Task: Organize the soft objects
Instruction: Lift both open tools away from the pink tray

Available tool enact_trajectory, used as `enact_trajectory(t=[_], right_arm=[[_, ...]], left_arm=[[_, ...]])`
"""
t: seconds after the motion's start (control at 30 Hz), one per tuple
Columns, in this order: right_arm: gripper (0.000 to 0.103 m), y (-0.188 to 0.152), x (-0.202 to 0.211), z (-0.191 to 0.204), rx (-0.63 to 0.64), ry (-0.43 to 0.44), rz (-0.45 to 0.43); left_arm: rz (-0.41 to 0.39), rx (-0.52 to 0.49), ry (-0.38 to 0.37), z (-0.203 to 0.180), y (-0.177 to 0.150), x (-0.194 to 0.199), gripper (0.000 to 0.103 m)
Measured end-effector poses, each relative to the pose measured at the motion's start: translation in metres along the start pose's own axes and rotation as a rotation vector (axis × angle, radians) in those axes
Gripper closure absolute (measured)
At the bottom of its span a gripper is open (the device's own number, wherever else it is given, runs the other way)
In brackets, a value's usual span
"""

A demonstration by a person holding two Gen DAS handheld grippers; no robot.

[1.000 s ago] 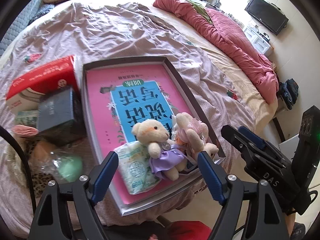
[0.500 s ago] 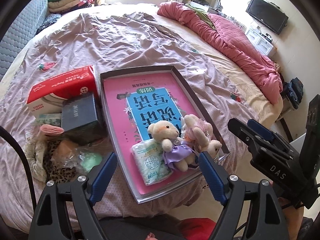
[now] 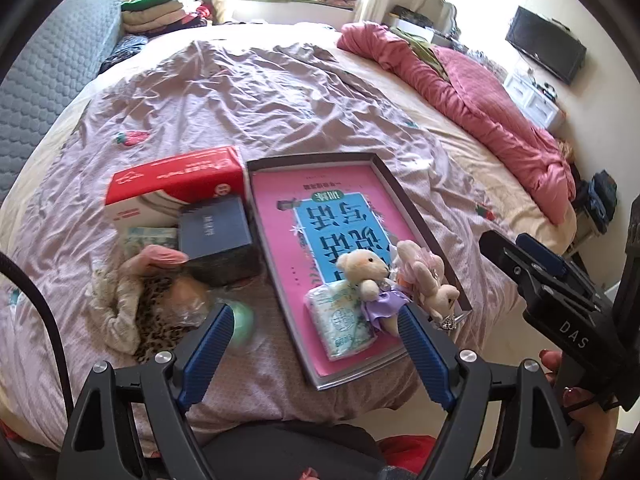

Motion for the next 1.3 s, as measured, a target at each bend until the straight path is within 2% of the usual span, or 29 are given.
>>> enact_trajectory(t=[0.33, 0.83, 1.3], right_arm=[[0.021, 0.01, 0.012, 0.036, 0.047, 0.063, -0.021], [0.021, 0.016, 0.022, 0.091, 0.146, 0.147, -0.039], [0.021, -0.004, 0.006, 0.147, 0.266, 0.216, 0.015]], left_arm=[[-0.05, 0.054, 0.045, 0.045, -0.002, 0.037, 0.019], [-0.114, 0.216, 0.114, 0.132, -0.002, 0.076, 0.019], [-0.1, 0.299, 0.169, 0.185, -0.023, 0.079, 0.019]])
Point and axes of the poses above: each gripper's, at about its wrist camera, not at the fingertips, and x roughly against the way its jaws point, z to its left, y to its top, the point moved 5 cm from there along -x, roughly the way its jaws point, and after that the axes turned 2 degrees about y, right-handed, at the moved point
